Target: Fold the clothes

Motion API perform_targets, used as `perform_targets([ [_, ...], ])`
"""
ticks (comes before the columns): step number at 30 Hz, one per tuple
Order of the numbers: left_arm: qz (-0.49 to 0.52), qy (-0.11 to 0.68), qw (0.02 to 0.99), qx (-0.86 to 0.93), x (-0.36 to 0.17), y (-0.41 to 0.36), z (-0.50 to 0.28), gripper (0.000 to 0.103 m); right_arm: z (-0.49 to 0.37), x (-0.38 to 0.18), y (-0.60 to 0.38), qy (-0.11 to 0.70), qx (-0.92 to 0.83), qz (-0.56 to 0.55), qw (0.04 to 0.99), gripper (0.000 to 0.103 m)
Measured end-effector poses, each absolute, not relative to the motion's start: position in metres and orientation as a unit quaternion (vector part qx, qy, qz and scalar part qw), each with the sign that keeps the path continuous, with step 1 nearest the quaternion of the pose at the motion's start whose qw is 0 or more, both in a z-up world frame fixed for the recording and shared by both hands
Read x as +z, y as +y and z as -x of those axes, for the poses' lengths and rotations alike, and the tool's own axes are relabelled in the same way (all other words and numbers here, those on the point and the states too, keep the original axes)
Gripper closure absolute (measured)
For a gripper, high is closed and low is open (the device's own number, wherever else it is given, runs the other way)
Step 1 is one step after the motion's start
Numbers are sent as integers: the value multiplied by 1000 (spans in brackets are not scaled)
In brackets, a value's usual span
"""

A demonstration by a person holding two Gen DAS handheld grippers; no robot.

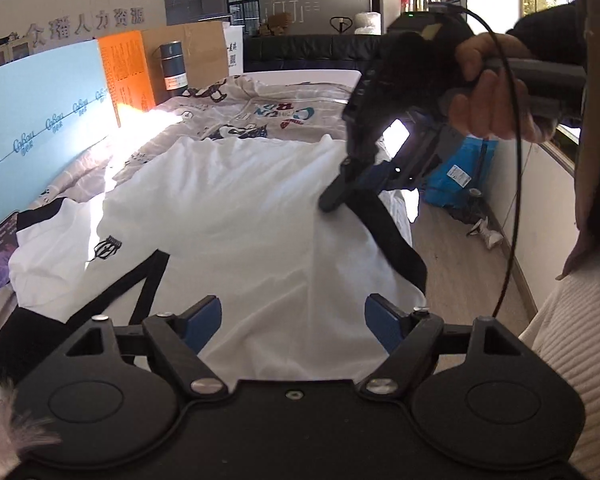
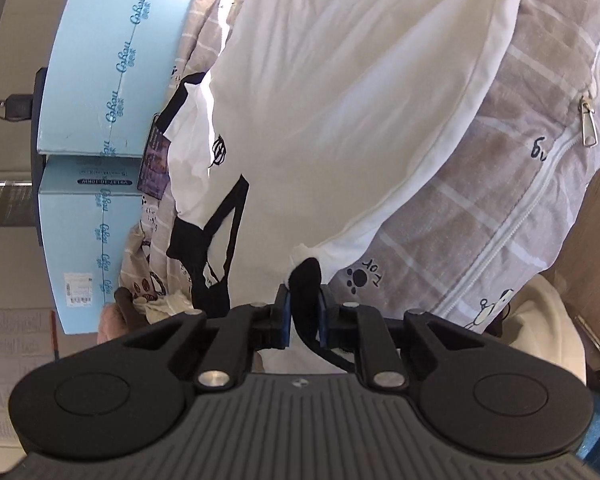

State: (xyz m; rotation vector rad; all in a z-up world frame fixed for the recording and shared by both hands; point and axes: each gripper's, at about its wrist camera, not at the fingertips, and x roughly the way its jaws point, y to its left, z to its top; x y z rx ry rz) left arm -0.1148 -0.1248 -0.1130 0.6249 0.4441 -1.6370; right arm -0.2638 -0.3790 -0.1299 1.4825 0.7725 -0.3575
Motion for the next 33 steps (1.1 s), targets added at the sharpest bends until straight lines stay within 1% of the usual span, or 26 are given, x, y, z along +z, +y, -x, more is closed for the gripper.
perform_targets([
  [3,-319,158,590,-724,-126,-132,132,24,253,-138,-389,331,-172,-699,610,92],
  [6,-351,126,569,-732,-134,-133,147,24,243,-146,-394,335,-187,-721,577,91],
  [9,-364,104,587,-716,-140,-140,153,26,239,-151,-396,334,-198,-731,561,90],
  [12,-371,89,583,-717,-145,-147,163,27,238,-160,-399,332,-205,-739,550,89],
  [13,-373,83,583,-717,-146,-149,166,30,238,-161,-400,331,-208,-740,547,89],
  [15,-353,107,596,-713,-142,-153,159,55,239,-163,-402,334,-210,-737,549,89],
  [16,-341,121,603,-711,-139,-155,154,61,240,-161,-402,340,-212,-730,554,88],
  [17,-329,136,609,-708,-137,-157,150,72,242,-157,-402,344,-210,-721,564,84],
  [18,-317,150,616,-706,-134,-158,145,80,243,-154,-403,347,-206,-713,574,80],
  [19,-297,171,627,-700,-130,-160,136,81,248,-149,-405,345,-211,-703,585,68],
  [20,-277,194,639,-691,-127,-161,127,82,253,-144,-408,343,-218,-693,596,56],
  [21,-257,217,650,-681,-124,-162,117,82,258,-139,-411,340,-226,-682,606,52],
  [23,-234,252,668,-660,-125,-164,104,82,271,-130,-417,330,-241,-666,624,50],
  [25,-231,275,665,-654,-129,-168,98,82,286,-127,-426,312,-269,-663,625,48],
  [30,-209,311,664,-647,-134,-174,96,80,319,-125,-447,282,-330,-656,618,48],
  [31,-204,314,666,-645,-134,-176,95,78,323,-124,-450,277,-337,-654,619,48],
  [33,-195,322,668,-642,-134,-179,92,61,331,-124,-457,261,-349,-655,618,48],
])
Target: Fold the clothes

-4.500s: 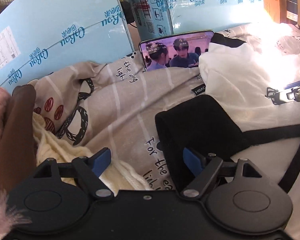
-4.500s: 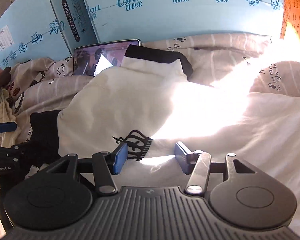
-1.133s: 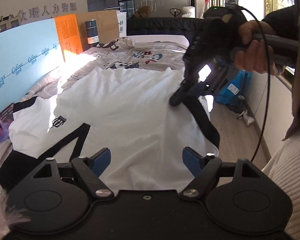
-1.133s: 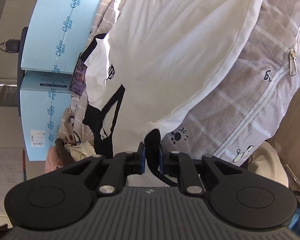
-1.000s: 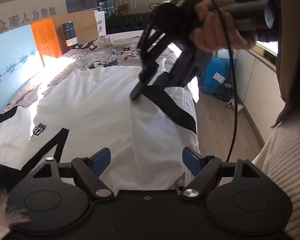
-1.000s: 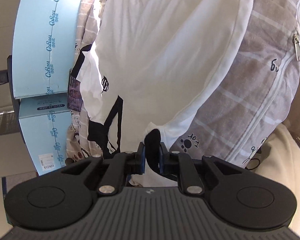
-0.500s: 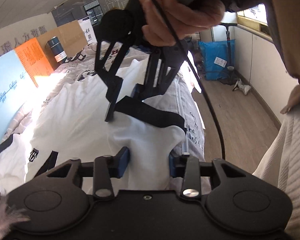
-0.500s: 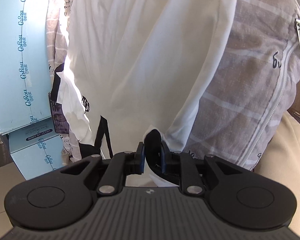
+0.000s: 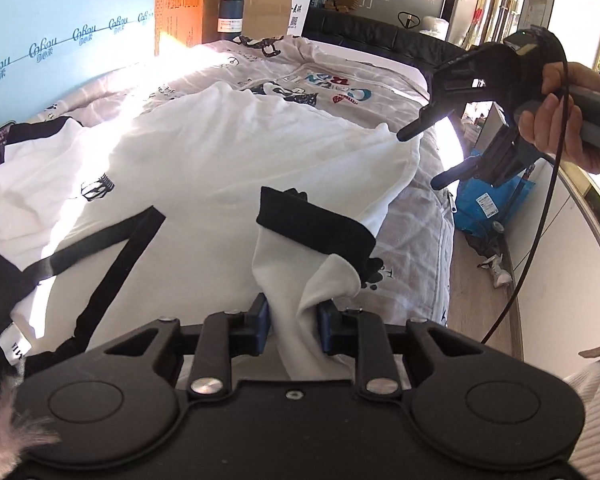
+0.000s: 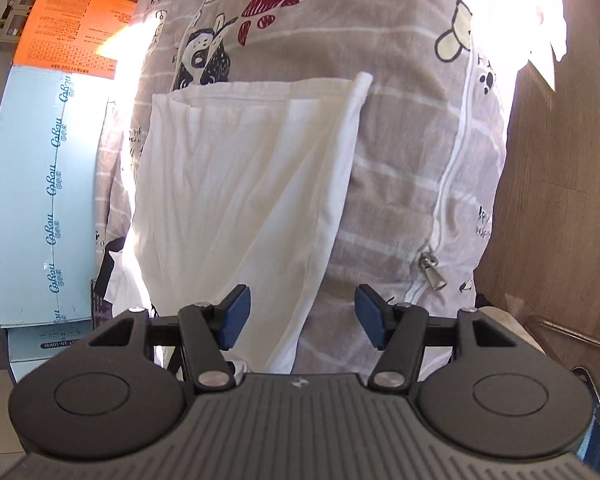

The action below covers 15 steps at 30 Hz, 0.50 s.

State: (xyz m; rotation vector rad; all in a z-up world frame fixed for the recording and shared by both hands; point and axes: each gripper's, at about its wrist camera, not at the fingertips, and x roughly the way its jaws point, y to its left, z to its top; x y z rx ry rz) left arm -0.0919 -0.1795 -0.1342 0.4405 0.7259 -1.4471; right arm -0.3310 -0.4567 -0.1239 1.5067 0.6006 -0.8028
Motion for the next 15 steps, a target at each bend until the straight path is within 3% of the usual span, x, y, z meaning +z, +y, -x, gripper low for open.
perform_targets([
  [2,-185,328,668,-641,-134,-182,90,52,334,-124,-461,252,-358,-655,616,48],
  [10,-166,317,684,-635,-128,-186,87,53,335,-125,-473,247,-389,-636,619,48],
  [11,-158,320,686,-635,-127,-187,84,55,334,-125,-475,254,-395,-625,623,49],
  [12,-154,319,683,-639,-125,-187,82,68,332,-125,-477,260,-401,-616,627,49],
  [15,-167,305,675,-650,-120,-187,83,92,328,-125,-482,266,-406,-594,642,54],
])
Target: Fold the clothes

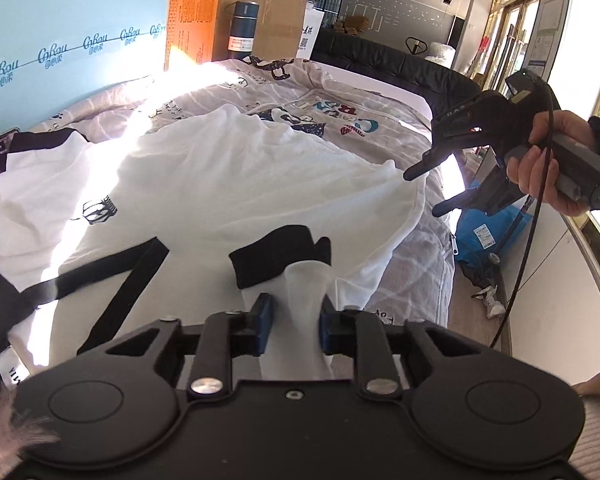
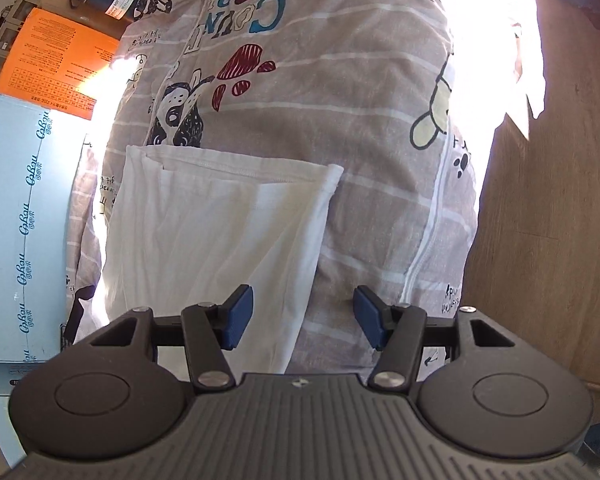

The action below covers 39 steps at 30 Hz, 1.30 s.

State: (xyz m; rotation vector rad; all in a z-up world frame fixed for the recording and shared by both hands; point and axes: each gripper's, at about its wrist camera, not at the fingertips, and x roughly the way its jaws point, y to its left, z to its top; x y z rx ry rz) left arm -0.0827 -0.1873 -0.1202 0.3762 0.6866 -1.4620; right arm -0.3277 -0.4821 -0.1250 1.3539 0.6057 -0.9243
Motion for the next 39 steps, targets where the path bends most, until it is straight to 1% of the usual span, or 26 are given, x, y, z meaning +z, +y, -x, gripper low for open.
perform_targets([
  [3,-161,301,683,-646,-115,-183,78,97,320,-127,-486,281,-411,-578,647,65],
  [5,-154,294,696,-637,-108,-178,70,97,313,-130,-488,306,-417,-567,641,93],
  [6,-151,288,704,-631,-103,-175,66,97,310,-128,-489,314,-418,-558,644,97],
  [7,-147,282,712,-626,-98,-172,61,97,307,-124,-488,319,-419,-549,649,100],
  [8,-145,275,720,-620,-94,-170,56,97,302,-117,-488,322,-422,-530,662,100],
  [11,-140,252,746,-601,-81,-166,39,97,280,-96,-490,305,-410,-494,703,100],
  [15,-155,245,758,-584,-83,-172,13,97,234,-93,-504,312,-392,-471,726,100],
  [16,-161,250,757,-583,-87,-176,6,97,222,-96,-508,318,-388,-468,727,100],
  [17,-169,261,753,-580,-93,-180,-1,96,213,-100,-511,324,-385,-467,727,97],
  [18,-170,272,755,-572,-99,-183,-8,91,205,-103,-514,332,-384,-469,723,95],
  [19,-168,283,758,-563,-104,-185,-15,91,196,-107,-517,341,-382,-471,718,89],
  [20,-164,300,761,-551,-109,-187,-23,90,190,-109,-519,342,-380,-473,718,79],
  [21,-157,316,765,-539,-112,-187,-30,85,187,-108,-519,338,-378,-470,722,74],
  [22,-148,324,774,-523,-113,-185,-37,79,185,-107,-520,338,-383,-455,729,63],
  [23,-138,330,785,-506,-114,-181,-42,68,183,-105,-520,340,-389,-438,736,54],
  [24,-127,332,795,-492,-113,-176,-47,62,182,-105,-520,347,-398,-414,742,51],
  [26,-104,335,812,-467,-107,-161,-53,57,182,-109,-524,369,-415,-371,744,51],
  [27,-94,339,817,-457,-103,-152,-55,56,185,-113,-527,380,-423,-360,739,51],
  [28,-84,343,822,-447,-100,-144,-57,56,191,-117,-531,383,-429,-364,733,51],
  [31,-50,354,816,-454,-86,-116,-42,55,208,-116,-527,353,-432,-381,737,51],
  [33,-17,383,783,-489,-82,-102,-22,55,212,-110,-517,343,-438,-368,745,51],
  [35,-5,421,738,-528,-86,-99,0,55,213,-107,-508,342,-440,-348,754,46],
  [37,-38,446,704,-552,-100,-110,21,56,214,-108,-503,347,-443,-336,755,45],
  [39,-73,456,694,-552,-114,-120,33,59,215,-112,-503,351,-447,-343,748,45],
])
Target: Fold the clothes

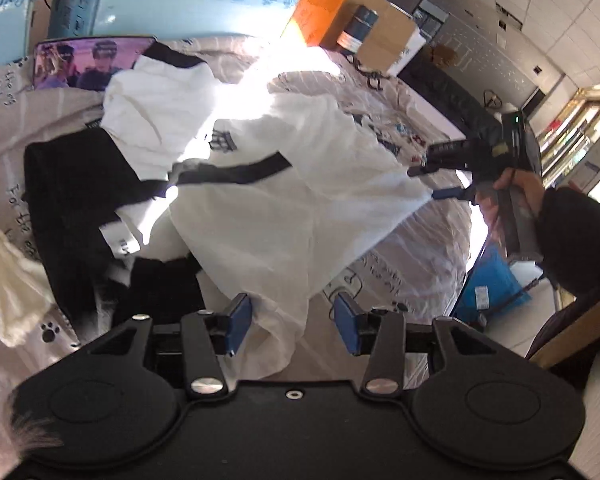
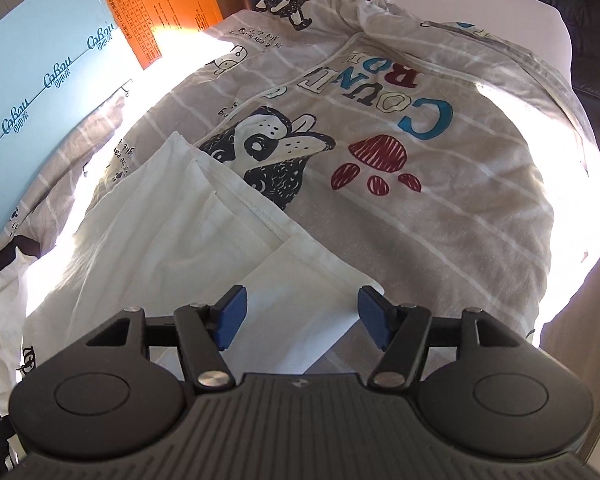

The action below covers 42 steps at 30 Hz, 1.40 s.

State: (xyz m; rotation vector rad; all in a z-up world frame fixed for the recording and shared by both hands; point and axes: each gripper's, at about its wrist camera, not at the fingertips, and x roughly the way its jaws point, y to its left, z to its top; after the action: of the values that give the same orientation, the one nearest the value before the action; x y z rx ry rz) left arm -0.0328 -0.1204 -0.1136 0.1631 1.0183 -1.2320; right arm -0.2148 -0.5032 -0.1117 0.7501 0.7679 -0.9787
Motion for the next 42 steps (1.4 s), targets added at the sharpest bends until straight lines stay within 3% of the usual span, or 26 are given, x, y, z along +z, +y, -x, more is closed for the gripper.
perform_targets([
  [1,-76,458,697,-547,-117,-123,33,79,216,-113,-503,351,-448,-347,745,45],
  [2,-80,460,699,-542,-121,-125,33,92,217,-115,-503,350,-449,-352,743,45],
  [6,-53,429,748,-503,-104,-107,9,93,219,-122,-503,359,-443,-349,744,45],
  [15,-106,452,760,-455,-113,-101,4,91,213,-113,-490,362,-465,-300,750,43],
  [16,-102,447,764,-453,-112,-101,5,90,206,-106,-481,360,-455,-266,770,43],
  [19,-96,428,776,-454,-102,-99,7,76,177,-80,-448,354,-375,-149,844,40],
  [20,-96,423,778,-455,-100,-99,7,73,167,-74,-437,355,-333,-127,865,35],
  [23,-89,418,778,-460,-96,-99,9,65,121,-66,-400,358,-180,-93,911,34],
  [31,-76,398,793,-454,-95,-87,12,49,9,-106,-302,420,67,-14,905,34],
  [33,-68,397,789,-464,-95,-86,13,40,-1,-117,-294,436,80,-4,896,36],
  [35,-80,402,780,-473,-100,-89,17,30,-6,-124,-289,450,83,4,889,47],
  [37,-96,410,772,-476,-109,-91,22,28,-5,-126,-288,454,90,3,887,54],
  [39,-110,421,767,-472,-118,-91,23,26,-2,-125,-287,448,105,10,888,69],
  [41,-117,422,762,-477,-123,-89,25,23,-2,-124,-286,446,111,28,888,92],
  [42,-121,423,758,-481,-125,-89,26,21,-2,-123,-287,445,112,33,888,94],
])
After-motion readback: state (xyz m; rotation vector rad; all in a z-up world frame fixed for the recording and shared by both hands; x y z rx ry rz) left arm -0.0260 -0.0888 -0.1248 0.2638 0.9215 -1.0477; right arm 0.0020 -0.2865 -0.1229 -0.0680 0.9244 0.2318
